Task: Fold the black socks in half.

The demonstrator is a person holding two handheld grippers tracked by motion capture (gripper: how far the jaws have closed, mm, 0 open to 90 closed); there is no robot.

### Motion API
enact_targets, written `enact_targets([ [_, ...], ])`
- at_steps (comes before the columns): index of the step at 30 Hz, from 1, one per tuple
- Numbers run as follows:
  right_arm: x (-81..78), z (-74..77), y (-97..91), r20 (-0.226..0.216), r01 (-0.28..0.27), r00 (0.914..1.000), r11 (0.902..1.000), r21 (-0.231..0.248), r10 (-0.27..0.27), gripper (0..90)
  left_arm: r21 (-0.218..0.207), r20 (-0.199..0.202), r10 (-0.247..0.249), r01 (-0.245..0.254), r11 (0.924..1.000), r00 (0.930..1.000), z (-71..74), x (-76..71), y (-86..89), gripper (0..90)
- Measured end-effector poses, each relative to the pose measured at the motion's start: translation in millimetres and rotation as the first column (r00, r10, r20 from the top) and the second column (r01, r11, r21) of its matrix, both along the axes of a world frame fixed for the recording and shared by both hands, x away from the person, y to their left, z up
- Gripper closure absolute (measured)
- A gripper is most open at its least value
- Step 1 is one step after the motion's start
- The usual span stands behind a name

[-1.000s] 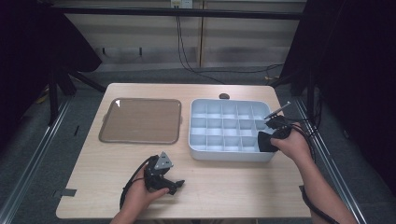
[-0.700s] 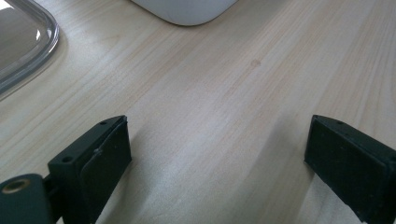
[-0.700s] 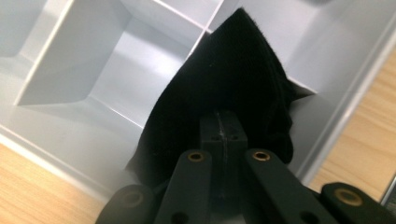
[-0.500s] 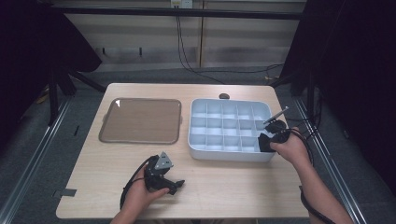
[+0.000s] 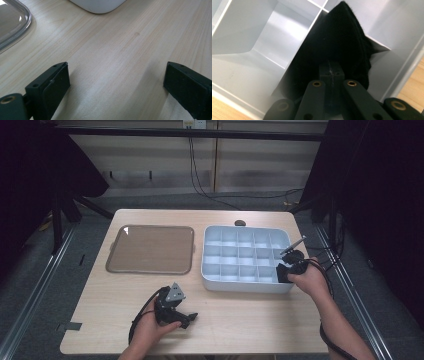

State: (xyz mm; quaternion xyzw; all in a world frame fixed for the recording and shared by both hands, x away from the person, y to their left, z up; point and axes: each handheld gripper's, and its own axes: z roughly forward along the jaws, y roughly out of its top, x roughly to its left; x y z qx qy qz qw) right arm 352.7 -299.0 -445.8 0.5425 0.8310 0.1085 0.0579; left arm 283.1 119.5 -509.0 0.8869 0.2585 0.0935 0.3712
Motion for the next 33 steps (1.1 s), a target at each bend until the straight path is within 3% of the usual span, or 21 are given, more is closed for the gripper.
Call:
enact_targets([
  [15,1.3,-3.4,2.8,-0.011,-0.008,0.9999,0.9996,-0.026,0.008,90.0,-0.002,0.000,-0.002,0.002,1.0000,1.0000,-0.2,0.4,-0.3,6.0],
  [33,-2.2,-1.9,0.3,0.014,-0.006,0.9999,0.9999,-0.010,0.006,90.0,0.002,0.000,-0.003,0.003,1.0000,1.0000,0.1,0.6,-0.3,6.0],
])
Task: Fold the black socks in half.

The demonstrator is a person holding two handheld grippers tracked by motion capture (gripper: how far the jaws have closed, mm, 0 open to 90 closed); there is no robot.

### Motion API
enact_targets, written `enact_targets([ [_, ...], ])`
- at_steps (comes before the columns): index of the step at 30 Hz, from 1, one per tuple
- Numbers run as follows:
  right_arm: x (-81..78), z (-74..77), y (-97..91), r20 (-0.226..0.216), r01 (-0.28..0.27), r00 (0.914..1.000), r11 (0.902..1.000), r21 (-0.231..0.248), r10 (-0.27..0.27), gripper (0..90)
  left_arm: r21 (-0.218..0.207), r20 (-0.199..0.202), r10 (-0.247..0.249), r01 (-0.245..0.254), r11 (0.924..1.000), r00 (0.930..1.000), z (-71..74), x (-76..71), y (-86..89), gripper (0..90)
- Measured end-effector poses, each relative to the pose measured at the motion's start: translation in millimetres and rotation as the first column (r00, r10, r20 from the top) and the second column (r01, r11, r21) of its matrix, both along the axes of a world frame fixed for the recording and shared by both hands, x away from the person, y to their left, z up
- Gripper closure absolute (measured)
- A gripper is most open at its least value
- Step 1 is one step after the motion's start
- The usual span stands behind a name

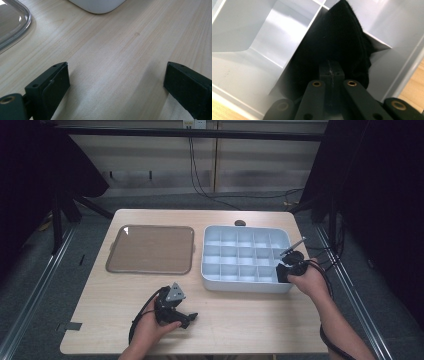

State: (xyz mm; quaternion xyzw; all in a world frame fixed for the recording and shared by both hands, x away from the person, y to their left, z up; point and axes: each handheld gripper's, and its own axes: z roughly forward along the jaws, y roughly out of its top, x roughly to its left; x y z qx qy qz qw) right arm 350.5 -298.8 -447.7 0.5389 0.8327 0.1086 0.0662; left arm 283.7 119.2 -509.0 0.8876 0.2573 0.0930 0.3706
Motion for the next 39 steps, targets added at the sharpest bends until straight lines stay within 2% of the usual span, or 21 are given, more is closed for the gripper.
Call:
enact_targets([
  [21,-1.1,6.1,-0.8,0.000,-0.002,1.0000,1.0000,-0.001,0.002,90.0,0.000,0.000,0.000,0.000,1.0000,1.0000,0.0,0.1,0.0,6.0],
  [34,-3.5,18.0,-2.0,0.027,-0.005,0.9996,0.9999,0.015,0.005,90.0,-0.010,0.000,0.007,-0.007,0.9999,1.0000,-0.5,-0.3,-0.5,5.9],
  [39,-4.5,23.0,-2.9,0.040,0.000,0.9992,0.9992,0.039,-0.002,90.0,-0.007,0.000,0.006,-0.006,1.0000,1.0000,-0.3,-0.1,-0.4,5.9],
])
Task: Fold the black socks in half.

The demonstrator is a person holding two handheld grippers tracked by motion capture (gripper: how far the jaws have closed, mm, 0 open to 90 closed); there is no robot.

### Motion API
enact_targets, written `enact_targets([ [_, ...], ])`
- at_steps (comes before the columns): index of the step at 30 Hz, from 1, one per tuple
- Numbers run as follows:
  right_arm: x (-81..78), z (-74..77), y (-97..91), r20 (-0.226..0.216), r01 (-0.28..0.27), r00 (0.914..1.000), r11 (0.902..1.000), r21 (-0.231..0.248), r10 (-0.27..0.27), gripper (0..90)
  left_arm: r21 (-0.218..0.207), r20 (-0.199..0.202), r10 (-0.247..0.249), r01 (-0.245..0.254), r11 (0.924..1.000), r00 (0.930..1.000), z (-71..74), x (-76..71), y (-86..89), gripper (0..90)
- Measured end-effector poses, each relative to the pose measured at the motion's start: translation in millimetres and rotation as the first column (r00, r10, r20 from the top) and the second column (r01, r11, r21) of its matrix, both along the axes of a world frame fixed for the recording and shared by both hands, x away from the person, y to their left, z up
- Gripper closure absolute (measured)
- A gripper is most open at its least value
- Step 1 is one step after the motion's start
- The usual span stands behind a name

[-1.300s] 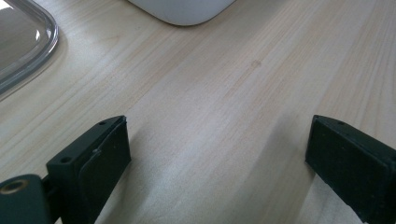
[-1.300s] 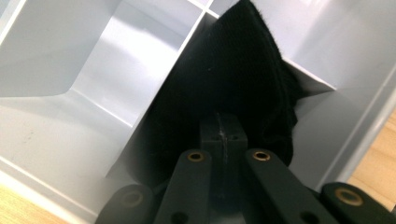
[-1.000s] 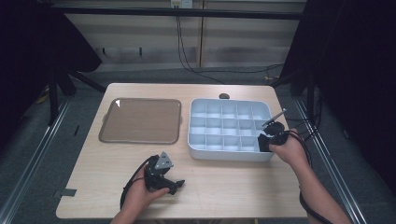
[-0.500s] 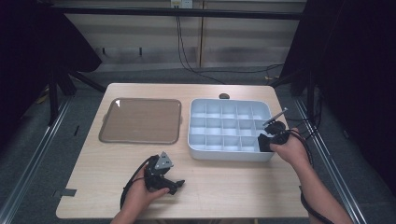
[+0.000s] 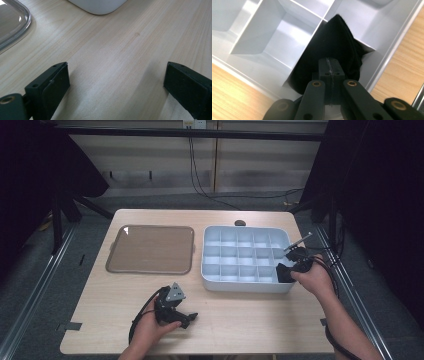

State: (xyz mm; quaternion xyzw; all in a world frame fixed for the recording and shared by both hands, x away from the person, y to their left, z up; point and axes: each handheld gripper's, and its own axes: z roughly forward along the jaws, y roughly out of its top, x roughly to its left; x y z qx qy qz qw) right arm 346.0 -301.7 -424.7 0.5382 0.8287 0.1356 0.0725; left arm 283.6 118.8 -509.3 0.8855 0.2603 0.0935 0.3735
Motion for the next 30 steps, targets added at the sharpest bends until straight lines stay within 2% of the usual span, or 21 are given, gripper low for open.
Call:
enact_targets([
  [7,0.6,7.5,1.5,0.011,-0.003,0.9999,0.9999,0.015,0.003,86.6,0.000,0.002,0.000,0.000,1.0000,1.0000,0.0,0.1,0.0,5.9],
  [12,0.3,10.5,1.4,0.015,0.000,0.9999,0.9999,0.014,0.000,80.4,-0.003,0.002,-0.001,0.001,1.0000,1.0000,-0.2,0.1,0.0,5.9],
  [14,-0.3,12.4,0.3,0.025,0.007,0.9997,0.9995,0.030,-0.008,77.8,-0.002,0.002,-0.001,0.001,1.0000,1.0000,-0.1,0.1,0.0,5.9],
  [23,-3.4,17.0,0.1,0.032,0.028,0.9991,0.9980,0.057,-0.030,60.1,0.003,0.006,-0.002,0.002,1.0000,1.0000,0.2,0.3,0.2,5.9],
  [28,-4.7,18.8,2.3,0.031,0.016,0.9993,0.9971,0.075,-0.019,50.9,0.003,0.009,-0.001,0.001,1.0000,1.0000,0.2,0.3,0.3,5.9],
  [30,-5.4,19.6,2.9,0.044,0.009,0.9990,0.9968,0.080,-0.012,46.5,0.005,0.011,0.000,0.000,1.0000,0.9999,0.2,0.3,0.3,5.9],
])
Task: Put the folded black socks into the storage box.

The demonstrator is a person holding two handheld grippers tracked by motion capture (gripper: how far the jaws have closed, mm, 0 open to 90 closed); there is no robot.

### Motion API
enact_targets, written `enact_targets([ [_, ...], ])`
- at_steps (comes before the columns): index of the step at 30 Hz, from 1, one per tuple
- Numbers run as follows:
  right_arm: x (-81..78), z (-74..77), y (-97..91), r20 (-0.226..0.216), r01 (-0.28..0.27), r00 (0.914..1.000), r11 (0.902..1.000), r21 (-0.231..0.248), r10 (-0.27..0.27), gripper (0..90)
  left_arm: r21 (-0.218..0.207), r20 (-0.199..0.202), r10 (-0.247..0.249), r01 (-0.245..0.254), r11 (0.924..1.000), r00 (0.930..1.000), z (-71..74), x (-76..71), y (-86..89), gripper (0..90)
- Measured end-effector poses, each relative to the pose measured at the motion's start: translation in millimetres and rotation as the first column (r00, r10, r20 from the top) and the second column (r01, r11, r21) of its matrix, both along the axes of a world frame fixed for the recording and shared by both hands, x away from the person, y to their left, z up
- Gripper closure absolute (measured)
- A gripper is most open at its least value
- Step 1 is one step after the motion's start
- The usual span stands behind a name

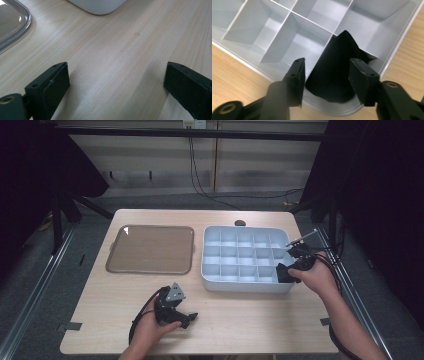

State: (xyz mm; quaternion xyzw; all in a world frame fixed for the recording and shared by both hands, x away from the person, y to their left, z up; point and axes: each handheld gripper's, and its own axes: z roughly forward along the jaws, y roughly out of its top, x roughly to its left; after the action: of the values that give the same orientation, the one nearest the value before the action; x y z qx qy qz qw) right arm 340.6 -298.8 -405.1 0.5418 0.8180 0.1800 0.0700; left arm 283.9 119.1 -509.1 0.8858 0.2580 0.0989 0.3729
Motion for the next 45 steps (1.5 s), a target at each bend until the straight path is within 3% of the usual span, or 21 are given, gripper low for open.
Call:
enact_targets([
  [10,-2.2,8.0,-0.2,0.036,0.013,0.9993,0.9993,0.035,-0.014,34.6,-0.002,-0.006,-0.003,0.003,1.0000,1.0000,-0.1,0.1,-0.1,5.9],
  [16,-4.8,6.0,0.8,0.026,-0.008,0.9996,0.9989,0.047,0.007,27.9,-0.005,-0.007,-0.003,0.003,1.0000,1.0000,-0.3,0.4,-0.3,5.9],
  [25,-11.0,9.3,4.8,0.033,-0.041,0.9987,0.9960,0.079,0.039,23.8,-0.005,-0.006,-0.003,0.003,1.0000,1.0000,-0.3,0.3,-0.3,5.8],
  [35,-17.6,13.1,12.1,0.044,-0.091,0.9952,0.9917,0.091,0.088,20.9,-0.010,-0.011,-0.002,0.002,1.0000,0.9999,-0.5,0.4,-0.5,5.8],
  [45,-23.7,11.2,15.7,0.046,-0.108,0.9935,0.9893,0.098,0.104,21.0,-0.009,-0.013,-0.002,0.002,1.0000,0.9999,-0.5,0.3,-0.5,5.8],
])
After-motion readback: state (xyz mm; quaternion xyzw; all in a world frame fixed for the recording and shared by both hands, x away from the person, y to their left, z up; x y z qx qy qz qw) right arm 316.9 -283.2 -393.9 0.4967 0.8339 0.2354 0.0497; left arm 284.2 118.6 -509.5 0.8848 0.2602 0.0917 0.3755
